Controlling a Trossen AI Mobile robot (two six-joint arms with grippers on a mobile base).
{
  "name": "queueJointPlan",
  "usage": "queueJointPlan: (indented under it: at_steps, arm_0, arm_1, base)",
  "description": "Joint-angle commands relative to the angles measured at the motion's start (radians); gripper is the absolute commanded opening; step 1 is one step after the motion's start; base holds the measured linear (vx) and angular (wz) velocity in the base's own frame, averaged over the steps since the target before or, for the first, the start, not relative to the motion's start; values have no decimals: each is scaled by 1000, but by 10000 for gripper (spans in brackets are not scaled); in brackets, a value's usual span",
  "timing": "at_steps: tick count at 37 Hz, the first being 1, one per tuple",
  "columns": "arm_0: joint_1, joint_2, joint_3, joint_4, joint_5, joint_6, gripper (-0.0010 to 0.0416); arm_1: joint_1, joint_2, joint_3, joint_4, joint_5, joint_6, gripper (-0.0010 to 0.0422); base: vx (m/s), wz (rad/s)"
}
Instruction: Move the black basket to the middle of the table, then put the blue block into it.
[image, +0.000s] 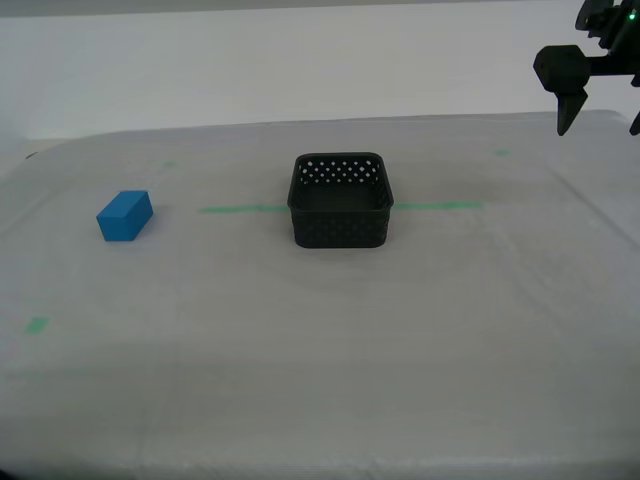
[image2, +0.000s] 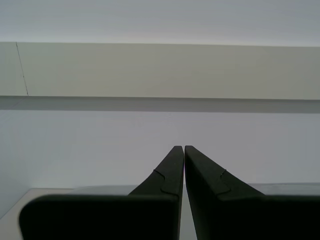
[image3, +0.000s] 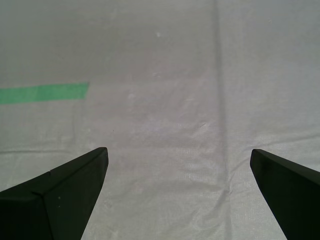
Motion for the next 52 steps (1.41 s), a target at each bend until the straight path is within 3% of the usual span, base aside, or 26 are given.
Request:
queueJointPlan:
  at_steps: [1,21,52]
  arm_0:
    - [0,0,0,0,3,-1,399]
    - [0,0,0,1,3,-1,399]
    - [0,0,0,1,3,-1,399]
  arm_1:
    - [0,0,1,6,-1,-1,0]
    - [1,0,5,-32,-21,-39,0]
    - [0,28,426,-1073,-20,-47,0]
  base:
    - [0,0]
    - [0,0]
    - [0,0]
